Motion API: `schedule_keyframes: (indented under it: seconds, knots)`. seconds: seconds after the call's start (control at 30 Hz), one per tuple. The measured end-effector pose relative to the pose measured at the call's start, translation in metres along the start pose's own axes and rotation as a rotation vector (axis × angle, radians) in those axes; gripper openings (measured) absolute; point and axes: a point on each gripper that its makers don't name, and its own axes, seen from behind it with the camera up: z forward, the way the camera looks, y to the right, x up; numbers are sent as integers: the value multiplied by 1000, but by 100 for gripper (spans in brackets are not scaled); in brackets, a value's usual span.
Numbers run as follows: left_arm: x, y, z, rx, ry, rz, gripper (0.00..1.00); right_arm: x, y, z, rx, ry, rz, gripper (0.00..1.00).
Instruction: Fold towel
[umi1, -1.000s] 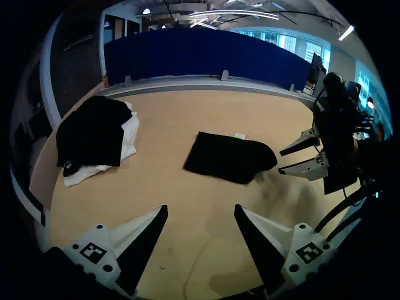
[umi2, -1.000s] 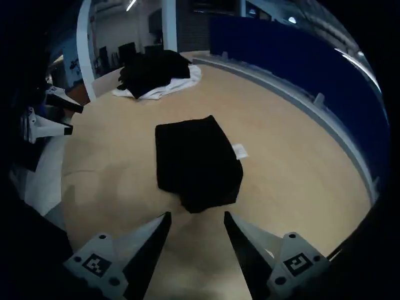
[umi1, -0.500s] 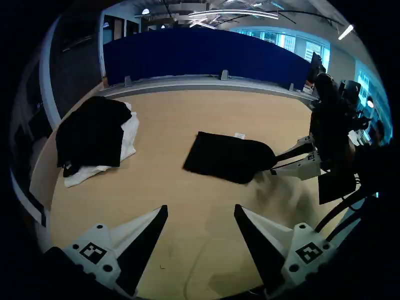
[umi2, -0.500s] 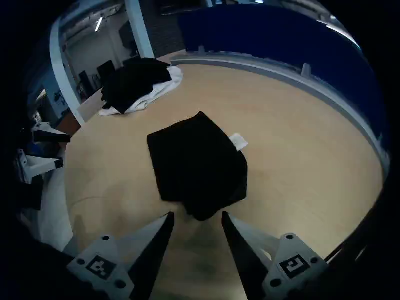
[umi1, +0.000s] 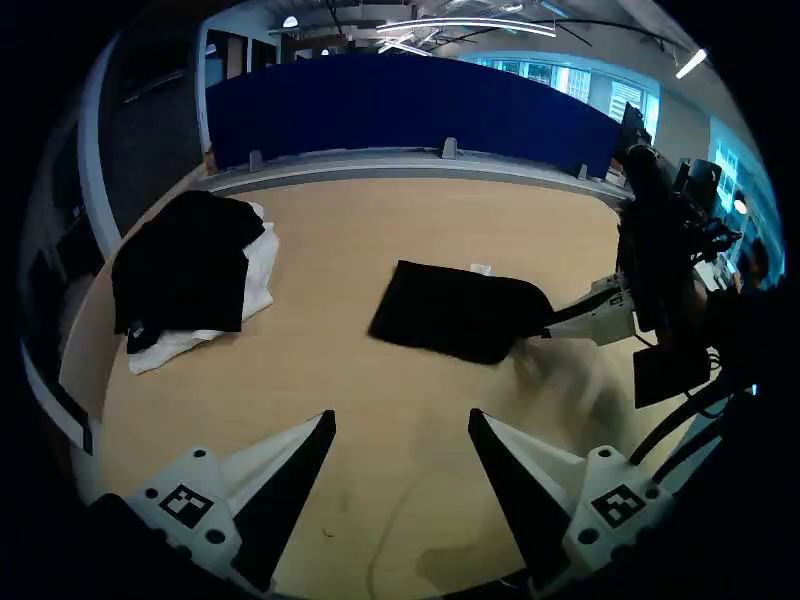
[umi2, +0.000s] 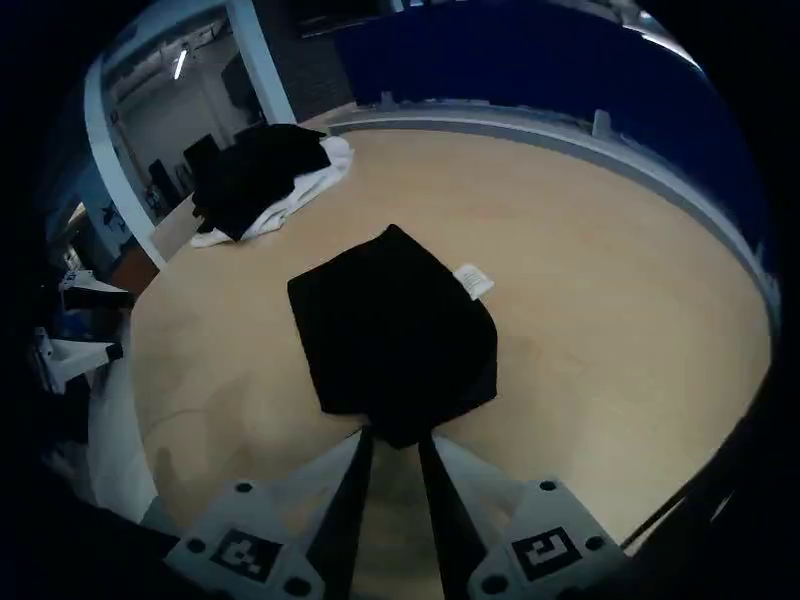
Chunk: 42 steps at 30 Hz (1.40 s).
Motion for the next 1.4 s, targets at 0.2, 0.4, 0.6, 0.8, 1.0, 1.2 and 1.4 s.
schedule_keyframes:
  seconds: [0.2,0.4,0.6,0.8,1.0,1.2,1.4]
  knots:
    - [0,1,0,-3,-2,1,99,4,3,-1,-9,11,-16,32]
    - [1,2,-1,-4,-1,2,99,4,3,-3,-7,8,-16,31]
    - [0,2,-1,-3,0,-2,99,8,8,-1,-26,24,-9,12]
    - [0,0,-2,0,-2,0,99,14,8,-2,-16,33,-3,12]
    - [3,-2,-3,3,2,-7,99,36,1,-9,-1,51,-46,12]
    - [10,-4,-2,9,20,-16,99,77,-8,-7,26,75,-115,12]
    - [15,-7,-3,14,38,-36,99,124,-14,7,44,87,-195,12]
